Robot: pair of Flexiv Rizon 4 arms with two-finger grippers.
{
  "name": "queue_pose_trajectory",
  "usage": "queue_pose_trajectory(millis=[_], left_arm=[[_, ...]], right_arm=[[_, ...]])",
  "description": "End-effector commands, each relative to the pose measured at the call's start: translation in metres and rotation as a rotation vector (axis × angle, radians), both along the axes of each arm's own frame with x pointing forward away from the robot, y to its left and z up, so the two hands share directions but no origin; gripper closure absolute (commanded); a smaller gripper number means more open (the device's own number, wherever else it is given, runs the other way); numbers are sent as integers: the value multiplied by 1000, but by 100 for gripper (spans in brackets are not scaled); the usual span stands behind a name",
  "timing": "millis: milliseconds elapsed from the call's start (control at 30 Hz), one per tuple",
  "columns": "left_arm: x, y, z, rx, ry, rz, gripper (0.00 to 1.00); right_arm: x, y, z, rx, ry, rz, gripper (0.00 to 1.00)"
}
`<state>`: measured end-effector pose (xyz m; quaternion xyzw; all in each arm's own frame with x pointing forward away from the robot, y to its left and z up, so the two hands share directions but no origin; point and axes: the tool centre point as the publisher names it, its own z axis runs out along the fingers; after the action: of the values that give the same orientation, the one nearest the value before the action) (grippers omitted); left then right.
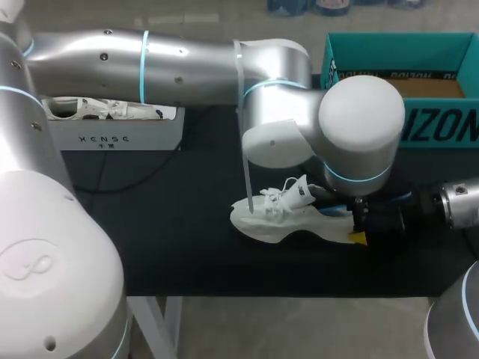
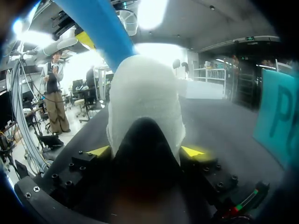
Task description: Take the shoe out of the shoebox, open the shoe tongue, remove and reinsert the insole, then place the shoe into the shoebox
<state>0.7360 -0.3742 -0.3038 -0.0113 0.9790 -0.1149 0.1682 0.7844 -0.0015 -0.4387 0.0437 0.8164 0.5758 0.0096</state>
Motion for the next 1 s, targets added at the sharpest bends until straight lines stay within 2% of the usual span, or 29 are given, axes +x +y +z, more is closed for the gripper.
queue_pose_trajectory(millis=[33, 233, 433, 633, 700, 1000], left_arm=[[-7, 7, 28, -47, 20, -44, 100], [-14, 13, 70, -161, 83, -160, 100], [-3, 38, 93, -293, 183, -256, 100], [9, 65, 103, -371, 234, -289, 100], [13, 65, 106, -343, 223, -312, 100], [13, 65, 106, -343, 223, -312, 100]], right_arm=[[0, 2, -6, -3, 1, -2, 100], [0, 2, -6, -3, 1, -2, 100], [0, 2, -6, -3, 1, -2, 100], [0, 2, -6, -3, 1, -2, 100], [0, 2, -6, -3, 1, -2, 100], [0, 2, -6, -3, 1, -2, 100]])
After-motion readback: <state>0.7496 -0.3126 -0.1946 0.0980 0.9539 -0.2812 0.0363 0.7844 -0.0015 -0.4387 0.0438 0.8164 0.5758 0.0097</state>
